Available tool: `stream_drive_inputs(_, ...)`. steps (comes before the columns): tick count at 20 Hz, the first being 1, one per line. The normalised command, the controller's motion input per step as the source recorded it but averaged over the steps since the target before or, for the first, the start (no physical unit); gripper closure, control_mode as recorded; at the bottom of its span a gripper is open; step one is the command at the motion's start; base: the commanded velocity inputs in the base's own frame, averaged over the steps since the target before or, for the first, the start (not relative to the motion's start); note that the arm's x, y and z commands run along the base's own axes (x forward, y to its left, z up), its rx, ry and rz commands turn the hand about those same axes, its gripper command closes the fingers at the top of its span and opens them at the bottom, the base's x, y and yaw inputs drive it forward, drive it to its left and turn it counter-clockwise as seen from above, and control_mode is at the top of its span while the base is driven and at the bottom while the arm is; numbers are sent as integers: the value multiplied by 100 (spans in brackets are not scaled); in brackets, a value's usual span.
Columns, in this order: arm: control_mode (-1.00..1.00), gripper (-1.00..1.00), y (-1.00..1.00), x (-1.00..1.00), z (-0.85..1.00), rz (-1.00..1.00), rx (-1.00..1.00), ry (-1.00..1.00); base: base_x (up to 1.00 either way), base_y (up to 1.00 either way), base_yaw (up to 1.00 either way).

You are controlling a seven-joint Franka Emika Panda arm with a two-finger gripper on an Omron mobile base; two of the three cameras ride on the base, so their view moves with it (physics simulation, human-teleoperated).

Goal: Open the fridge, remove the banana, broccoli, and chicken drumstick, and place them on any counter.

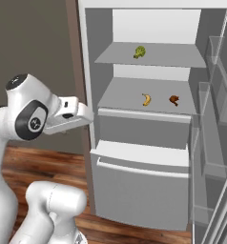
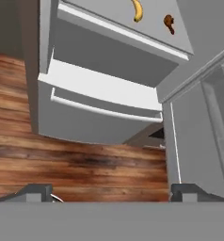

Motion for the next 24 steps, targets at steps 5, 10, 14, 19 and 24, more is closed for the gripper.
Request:
stream_drive_inputs(5,-100,-100,38,12,-29,27,16,0,0,0,0)
stream_drive_inputs(10,-100,-100,21,5,-3,20,31,0,0,0,0)
stream_drive_inputs(14,-100,-100,22,0,21,5,24,0,0,0,0)
stream_drive_inputs(19,-100,-100,15,-30,23,-1,1,0,0,0,0)
stream_drive_inputs(24,-100,-100,1,-51,25,-9,-1,0,0,0,0)
